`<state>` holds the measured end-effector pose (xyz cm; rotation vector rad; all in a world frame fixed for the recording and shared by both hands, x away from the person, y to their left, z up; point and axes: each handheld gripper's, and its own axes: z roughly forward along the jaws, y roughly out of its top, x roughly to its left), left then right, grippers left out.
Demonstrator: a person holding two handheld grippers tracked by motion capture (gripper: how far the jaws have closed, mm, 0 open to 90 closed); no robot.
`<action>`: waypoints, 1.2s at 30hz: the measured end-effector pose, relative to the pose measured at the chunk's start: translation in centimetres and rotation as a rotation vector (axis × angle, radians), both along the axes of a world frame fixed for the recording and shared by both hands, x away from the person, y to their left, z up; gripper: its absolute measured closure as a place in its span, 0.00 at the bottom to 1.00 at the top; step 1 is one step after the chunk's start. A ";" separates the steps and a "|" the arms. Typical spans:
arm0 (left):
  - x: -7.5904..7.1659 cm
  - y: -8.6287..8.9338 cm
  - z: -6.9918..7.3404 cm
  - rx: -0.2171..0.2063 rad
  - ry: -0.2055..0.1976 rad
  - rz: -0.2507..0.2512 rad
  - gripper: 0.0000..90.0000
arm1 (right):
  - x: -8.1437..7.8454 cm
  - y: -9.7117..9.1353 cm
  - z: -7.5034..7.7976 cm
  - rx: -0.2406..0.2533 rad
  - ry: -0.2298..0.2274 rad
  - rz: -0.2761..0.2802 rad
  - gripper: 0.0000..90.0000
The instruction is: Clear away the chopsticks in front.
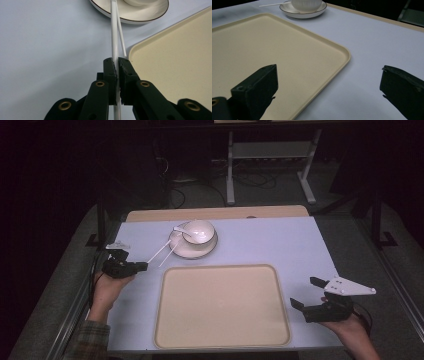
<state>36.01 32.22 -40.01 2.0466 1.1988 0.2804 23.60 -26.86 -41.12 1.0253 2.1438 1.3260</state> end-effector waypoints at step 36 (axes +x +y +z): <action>-3.2 -5.7 0.0 -0.034 0.013 -0.169 0.94 | 0.0 0.1 0.0 -0.003 -0.001 0.002 0.01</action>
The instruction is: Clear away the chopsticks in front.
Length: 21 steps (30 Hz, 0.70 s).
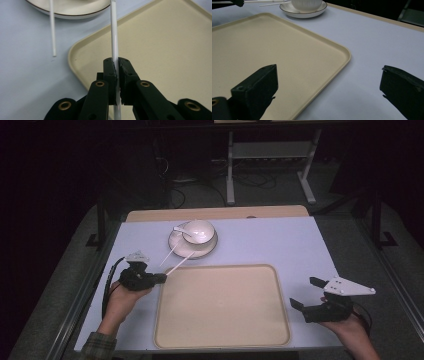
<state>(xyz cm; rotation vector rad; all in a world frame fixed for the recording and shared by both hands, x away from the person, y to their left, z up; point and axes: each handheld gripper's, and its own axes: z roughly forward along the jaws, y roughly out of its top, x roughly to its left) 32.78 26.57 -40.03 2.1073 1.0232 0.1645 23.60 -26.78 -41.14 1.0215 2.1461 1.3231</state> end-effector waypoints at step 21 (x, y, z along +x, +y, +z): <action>0.9 -4.3 -1.8 -0.002 0.041 -0.065 0.94 | 0.0 0.1 0.0 -0.003 0.005 0.001 0.01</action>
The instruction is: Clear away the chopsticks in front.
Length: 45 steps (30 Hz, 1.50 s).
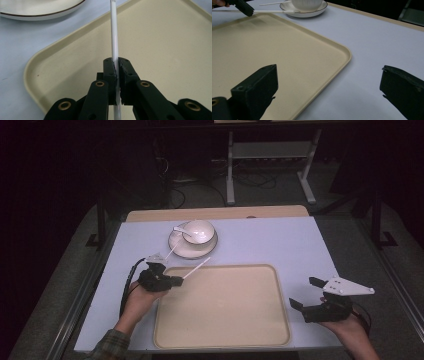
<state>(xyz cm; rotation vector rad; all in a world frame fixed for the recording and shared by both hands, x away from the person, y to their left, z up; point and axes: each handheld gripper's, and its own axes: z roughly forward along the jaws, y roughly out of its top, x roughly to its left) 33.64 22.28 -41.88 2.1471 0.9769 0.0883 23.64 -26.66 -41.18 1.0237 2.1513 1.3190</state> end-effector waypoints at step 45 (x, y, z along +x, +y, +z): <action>-0.3 -2.6 -2.7 0.006 0.069 -0.066 0.92 | 0.0 -0.1 0.0 0.001 -0.002 -0.001 0.01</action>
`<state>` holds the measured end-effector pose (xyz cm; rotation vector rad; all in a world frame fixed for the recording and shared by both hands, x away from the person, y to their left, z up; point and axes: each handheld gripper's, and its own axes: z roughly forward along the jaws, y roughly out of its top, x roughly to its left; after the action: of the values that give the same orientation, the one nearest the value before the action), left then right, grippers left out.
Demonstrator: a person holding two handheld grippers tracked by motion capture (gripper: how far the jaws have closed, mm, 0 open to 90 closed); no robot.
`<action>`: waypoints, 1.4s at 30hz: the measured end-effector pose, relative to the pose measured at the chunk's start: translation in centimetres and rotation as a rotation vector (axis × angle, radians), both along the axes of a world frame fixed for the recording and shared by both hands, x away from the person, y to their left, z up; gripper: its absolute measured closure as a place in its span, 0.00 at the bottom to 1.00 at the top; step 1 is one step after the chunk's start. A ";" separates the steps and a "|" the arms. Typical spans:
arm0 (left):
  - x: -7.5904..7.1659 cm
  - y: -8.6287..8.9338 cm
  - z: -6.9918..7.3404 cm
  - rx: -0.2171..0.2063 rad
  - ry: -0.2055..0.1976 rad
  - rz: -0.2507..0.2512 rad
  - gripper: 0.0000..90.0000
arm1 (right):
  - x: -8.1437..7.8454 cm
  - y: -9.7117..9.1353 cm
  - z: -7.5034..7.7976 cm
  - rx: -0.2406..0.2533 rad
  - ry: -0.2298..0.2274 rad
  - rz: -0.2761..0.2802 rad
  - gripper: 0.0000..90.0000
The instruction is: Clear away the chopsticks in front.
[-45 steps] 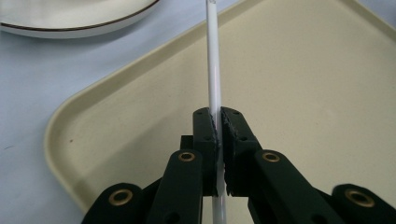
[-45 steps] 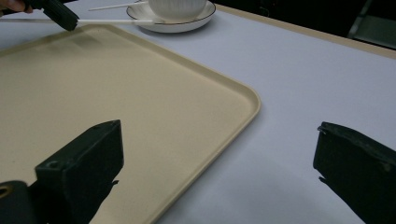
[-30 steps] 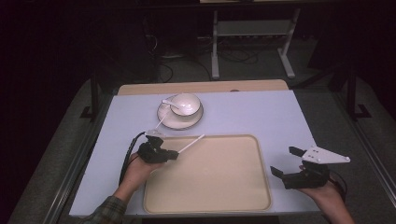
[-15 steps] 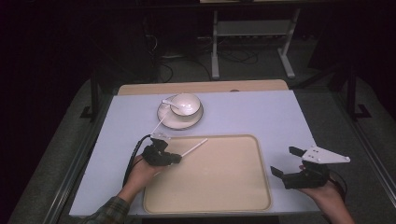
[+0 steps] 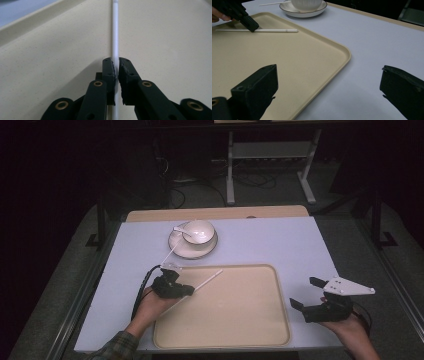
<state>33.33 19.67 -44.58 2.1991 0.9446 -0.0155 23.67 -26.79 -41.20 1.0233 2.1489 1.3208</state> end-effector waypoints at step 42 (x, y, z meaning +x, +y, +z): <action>4.7 -6.9 2.8 -0.030 -0.111 -0.130 1.00 | 0.1 0.1 0.0 -0.001 0.004 -0.003 0.01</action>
<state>38.04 12.73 -41.80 2.2063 0.7352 0.0306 23.76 -26.73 -41.24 1.0294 2.1503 1.3172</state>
